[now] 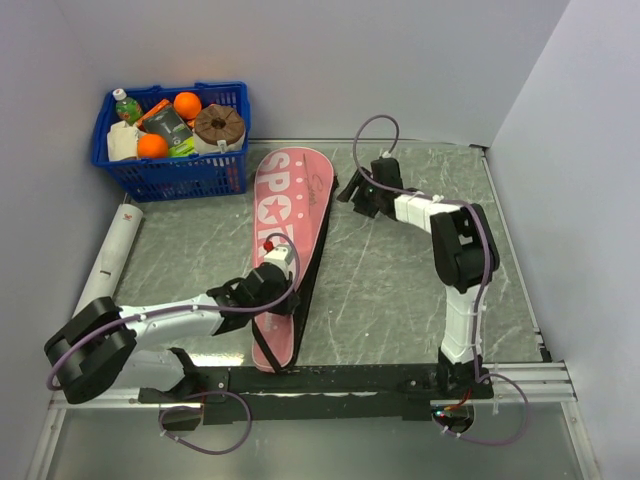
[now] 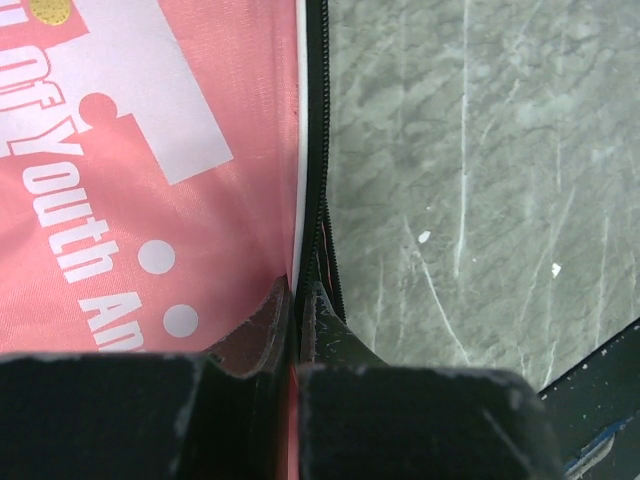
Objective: Pack up the badminton gear
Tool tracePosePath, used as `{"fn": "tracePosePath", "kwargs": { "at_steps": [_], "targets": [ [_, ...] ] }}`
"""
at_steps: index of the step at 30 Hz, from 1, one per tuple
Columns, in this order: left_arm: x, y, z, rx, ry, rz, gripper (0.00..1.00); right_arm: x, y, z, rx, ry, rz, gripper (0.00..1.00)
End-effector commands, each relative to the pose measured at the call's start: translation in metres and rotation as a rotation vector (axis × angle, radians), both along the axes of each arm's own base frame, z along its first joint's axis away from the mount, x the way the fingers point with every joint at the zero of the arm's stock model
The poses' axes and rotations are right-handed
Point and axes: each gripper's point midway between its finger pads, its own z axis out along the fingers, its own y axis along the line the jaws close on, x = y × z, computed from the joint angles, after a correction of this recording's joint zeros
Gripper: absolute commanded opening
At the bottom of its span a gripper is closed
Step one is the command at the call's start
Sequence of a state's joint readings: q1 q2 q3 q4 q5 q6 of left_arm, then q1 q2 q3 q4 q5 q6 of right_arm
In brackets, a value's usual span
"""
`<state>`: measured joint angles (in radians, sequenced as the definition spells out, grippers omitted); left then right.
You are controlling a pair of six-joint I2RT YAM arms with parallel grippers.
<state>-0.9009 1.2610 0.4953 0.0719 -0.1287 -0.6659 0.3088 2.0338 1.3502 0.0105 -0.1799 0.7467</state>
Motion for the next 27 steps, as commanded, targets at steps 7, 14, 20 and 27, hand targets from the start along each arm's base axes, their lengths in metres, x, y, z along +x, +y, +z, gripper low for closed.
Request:
{"fn": "tracePosePath", "kwargs": {
  "at_steps": [7, 14, 20, 27],
  "targets": [
    [-0.03, -0.007, -0.015, -0.007, 0.061, -0.094, 0.01, 0.049, 0.027, -0.003, 0.123, -0.023, 0.046, 0.72],
    [-0.038, -0.011, -0.019, -0.016, 0.076, -0.11, 0.01, 0.057, 0.046, -0.018, 0.21, 0.017, 0.082, 0.71],
    [-0.04, -0.013, -0.015, -0.027, 0.064, -0.12, 0.01, 0.064, 0.061, -0.027, 0.233, 0.054, 0.096, 0.6],
    [-0.042, -0.008, -0.019, -0.01, 0.076, -0.115, 0.01, 0.062, 0.048, -0.031, 0.219, 0.061, 0.038, 0.0]
  ]
}}
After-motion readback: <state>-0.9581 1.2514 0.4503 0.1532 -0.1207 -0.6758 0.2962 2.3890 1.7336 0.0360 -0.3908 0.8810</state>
